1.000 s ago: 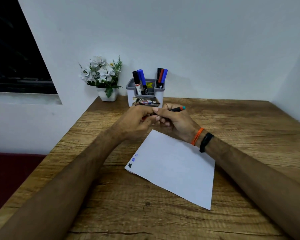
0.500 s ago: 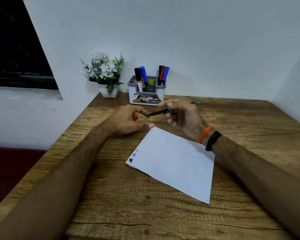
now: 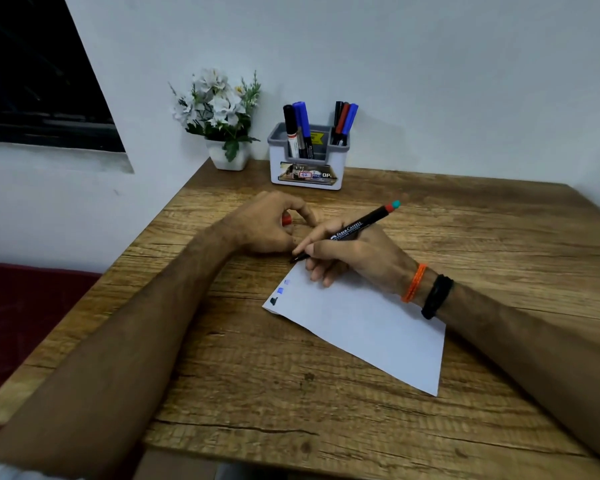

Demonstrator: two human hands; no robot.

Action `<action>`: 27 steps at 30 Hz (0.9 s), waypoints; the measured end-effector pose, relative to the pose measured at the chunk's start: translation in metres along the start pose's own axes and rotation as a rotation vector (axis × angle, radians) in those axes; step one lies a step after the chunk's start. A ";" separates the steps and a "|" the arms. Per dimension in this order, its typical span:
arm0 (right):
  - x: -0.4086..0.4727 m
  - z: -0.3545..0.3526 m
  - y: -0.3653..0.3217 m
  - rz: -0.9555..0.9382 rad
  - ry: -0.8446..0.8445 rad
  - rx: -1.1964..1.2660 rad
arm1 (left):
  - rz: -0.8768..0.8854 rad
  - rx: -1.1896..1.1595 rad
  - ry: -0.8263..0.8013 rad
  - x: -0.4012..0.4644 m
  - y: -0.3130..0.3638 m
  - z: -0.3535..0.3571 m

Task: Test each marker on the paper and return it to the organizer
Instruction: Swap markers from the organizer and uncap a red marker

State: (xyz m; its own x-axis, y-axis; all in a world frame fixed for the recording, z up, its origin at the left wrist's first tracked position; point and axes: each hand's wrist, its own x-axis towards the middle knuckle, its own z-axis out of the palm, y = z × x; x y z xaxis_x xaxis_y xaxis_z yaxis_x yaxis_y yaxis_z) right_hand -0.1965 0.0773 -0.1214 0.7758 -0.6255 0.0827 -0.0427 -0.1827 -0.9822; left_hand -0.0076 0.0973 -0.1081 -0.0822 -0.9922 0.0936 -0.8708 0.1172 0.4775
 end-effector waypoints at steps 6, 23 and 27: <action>-0.002 0.006 0.005 -0.007 0.084 -0.105 | -0.005 -0.010 -0.033 -0.003 0.008 -0.003; -0.006 0.012 0.004 0.023 0.118 -0.206 | -0.055 -0.063 -0.089 -0.004 0.012 -0.006; -0.007 0.013 0.002 0.030 0.119 -0.222 | -0.055 -0.072 -0.100 -0.005 0.013 -0.007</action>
State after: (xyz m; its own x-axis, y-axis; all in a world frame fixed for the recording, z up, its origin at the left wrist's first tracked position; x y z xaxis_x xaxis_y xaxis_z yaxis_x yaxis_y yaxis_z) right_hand -0.1941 0.0914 -0.1262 0.6934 -0.7153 0.0865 -0.2116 -0.3170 -0.9245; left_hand -0.0153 0.1045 -0.0966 -0.0867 -0.9960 -0.0199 -0.8383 0.0621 0.5417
